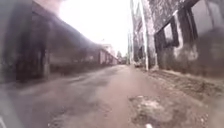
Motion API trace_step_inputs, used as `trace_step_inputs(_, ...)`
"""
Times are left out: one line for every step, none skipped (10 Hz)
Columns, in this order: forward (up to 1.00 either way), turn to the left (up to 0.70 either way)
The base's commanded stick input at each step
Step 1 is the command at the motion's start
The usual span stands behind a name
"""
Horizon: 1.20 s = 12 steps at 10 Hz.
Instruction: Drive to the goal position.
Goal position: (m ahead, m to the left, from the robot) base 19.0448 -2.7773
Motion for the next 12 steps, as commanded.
trace_step_inputs(1.0,-0.13)
trace_step_inputs(1.0,0.0)
trace_step_inputs(1.0,0.0)
trace_step_inputs(1.0,-0.19)
trace_step_inputs(1.0,0.0)
trace_step_inputs(1.0,0.0)
trace_step_inputs(1.0,-0.09)
trace_step_inputs(1.0,-0.31)
trace_step_inputs(1.0,-0.12)
trace_step_inputs(1.0,-0.31)
trace_step_inputs(1.0,-0.32)
trace_step_inputs(1.0,-0.18)
